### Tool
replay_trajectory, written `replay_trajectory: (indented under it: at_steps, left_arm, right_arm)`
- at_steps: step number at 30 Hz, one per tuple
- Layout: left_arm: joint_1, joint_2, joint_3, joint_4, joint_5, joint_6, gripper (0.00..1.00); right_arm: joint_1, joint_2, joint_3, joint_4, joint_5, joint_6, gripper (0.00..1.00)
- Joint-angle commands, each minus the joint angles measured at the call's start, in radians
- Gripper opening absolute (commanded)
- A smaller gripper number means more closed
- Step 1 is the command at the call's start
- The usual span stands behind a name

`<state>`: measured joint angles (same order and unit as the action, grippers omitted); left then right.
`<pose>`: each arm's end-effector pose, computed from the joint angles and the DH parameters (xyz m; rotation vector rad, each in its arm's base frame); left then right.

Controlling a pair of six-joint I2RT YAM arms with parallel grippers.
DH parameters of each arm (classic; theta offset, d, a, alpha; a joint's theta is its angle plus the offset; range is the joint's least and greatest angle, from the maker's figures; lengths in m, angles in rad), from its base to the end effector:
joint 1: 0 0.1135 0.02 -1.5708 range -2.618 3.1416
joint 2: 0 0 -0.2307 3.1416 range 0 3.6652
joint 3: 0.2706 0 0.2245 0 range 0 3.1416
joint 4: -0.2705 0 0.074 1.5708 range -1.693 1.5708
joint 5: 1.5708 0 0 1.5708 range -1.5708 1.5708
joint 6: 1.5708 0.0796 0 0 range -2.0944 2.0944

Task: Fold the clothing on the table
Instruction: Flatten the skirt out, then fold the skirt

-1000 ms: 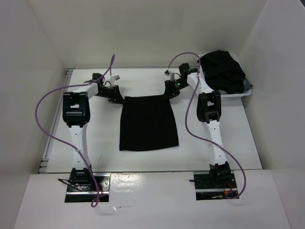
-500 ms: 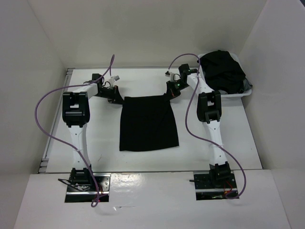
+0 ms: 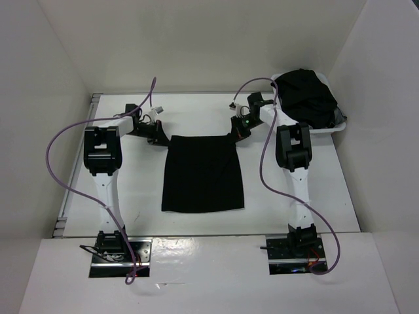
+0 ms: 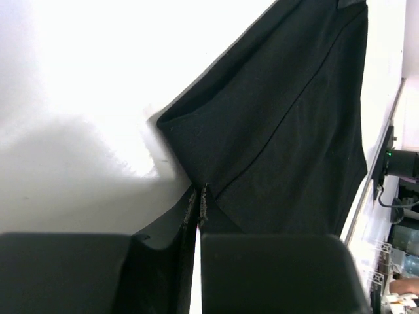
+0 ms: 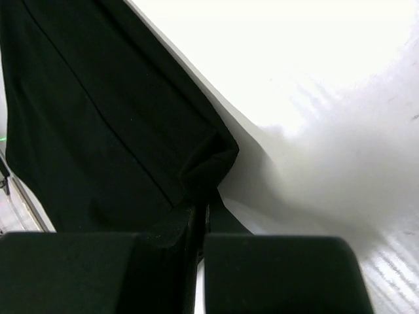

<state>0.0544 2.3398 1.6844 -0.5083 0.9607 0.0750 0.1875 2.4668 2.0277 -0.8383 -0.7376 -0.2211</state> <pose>0.4388 -0.0414 0.0852 0.2849 2.4144 -1.2246 0.4419 0.1383 0.0927 -0.6891 2.5761 1.0222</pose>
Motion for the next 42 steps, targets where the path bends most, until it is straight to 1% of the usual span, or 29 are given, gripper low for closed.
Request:
replay_trajectory:
  at_steps: [1, 3, 4, 5, 6, 7, 8, 9, 10, 11, 12, 13, 14, 15, 23, 28, 30, 33, 39, 42]
  left_arm:
    - [0.012, -0.046, -0.02, 0.01, -0.004, 0.048, 0.05]
    - [0.002, -0.036, -0.008, -0.018, -0.004, 0.06, 0.05]
    - [-0.022, -0.036, -0.008, -0.027, -0.004, 0.074, 0.07]
    - [-0.022, -0.036, -0.008, -0.044, -0.004, 0.084, 0.09]
    - [-0.043, -0.054, -0.008, -0.053, -0.035, 0.094, 0.14]
    - [-0.054, -0.063, -0.008, -0.053, -0.036, 0.103, 0.17]
    - [-0.054, -0.074, -0.017, -0.053, -0.049, 0.103, 0.22]
    - [-0.065, -0.095, -0.031, -0.053, -0.05, 0.103, 0.3]
    - [-0.065, -0.106, -0.031, -0.044, -0.05, 0.103, 0.43]
    - [-0.065, -0.115, -0.031, -0.044, -0.05, 0.091, 0.5]
    - [-0.065, -0.126, -0.031, -0.033, -0.062, 0.08, 0.55]
    - [-0.065, -0.126, -0.031, -0.033, -0.072, 0.08, 0.59]
    - [-0.065, -0.126, -0.031, -0.033, -0.073, 0.066, 0.63]
    - [-0.065, -0.126, -0.017, -0.023, -0.073, 0.066, 0.65]
    - [-0.056, -0.042, 0.041, 0.023, -0.125, 0.01, 0.65]
    - [-0.056, 0.001, 0.081, 0.033, -0.135, -0.021, 0.65]
    - [-0.056, 0.012, 0.097, 0.033, -0.135, -0.021, 0.62]
    - [-0.056, 0.012, 0.107, 0.042, -0.135, -0.032, 0.62]
    - [-0.056, 0.032, 0.119, 0.042, -0.146, -0.032, 0.58]
    - [-0.056, 0.032, 0.12, 0.042, -0.146, -0.032, 0.53]
  right_arm:
    - [-0.006, -0.06, -0.075, 0.073, 0.096, -0.012, 0.0]
    - [-0.006, -0.06, -0.075, 0.064, 0.096, -0.012, 0.01]
    - [-0.006, -0.06, -0.075, 0.055, 0.096, -0.012, 0.05]
    - [-0.006, -0.069, -0.075, 0.054, 0.096, -0.012, 0.11]
    - [-0.006, -0.081, -0.084, 0.054, 0.096, -0.021, 0.27]
    - [-0.006, -0.081, -0.084, 0.054, 0.096, -0.021, 0.37]
    - [-0.006, -0.097, -0.096, 0.054, 0.096, -0.021, 0.45]
    - [-0.006, -0.106, -0.096, 0.064, 0.096, -0.032, 0.57]
    - [-0.006, -0.124, -0.122, 0.064, 0.096, -0.032, 0.61]
    - [-0.006, -0.135, -0.132, 0.076, 0.096, -0.032, 0.66]
    - [-0.006, -0.144, -0.15, 0.091, 0.112, -0.032, 0.72]
    - [-0.006, -0.144, -0.15, 0.091, 0.122, -0.021, 0.74]
    - [-0.006, -0.158, -0.161, 0.103, 0.122, -0.021, 0.74]
    - [-0.006, -0.158, -0.161, 0.104, 0.133, -0.021, 0.76]
    - [-0.006, -0.189, -0.21, 0.123, 0.133, -0.021, 0.76]
    - [-0.006, -0.198, -0.21, 0.123, 0.133, -0.021, 0.76]
    - [-0.006, -0.198, -0.21, 0.123, 0.133, -0.021, 0.76]
    - [-0.006, -0.198, -0.21, 0.123, 0.133, -0.021, 0.76]
    - [-0.006, -0.198, -0.21, 0.123, 0.133, -0.021, 0.74]
    - [-0.006, -0.207, -0.21, 0.123, 0.133, -0.021, 0.74]
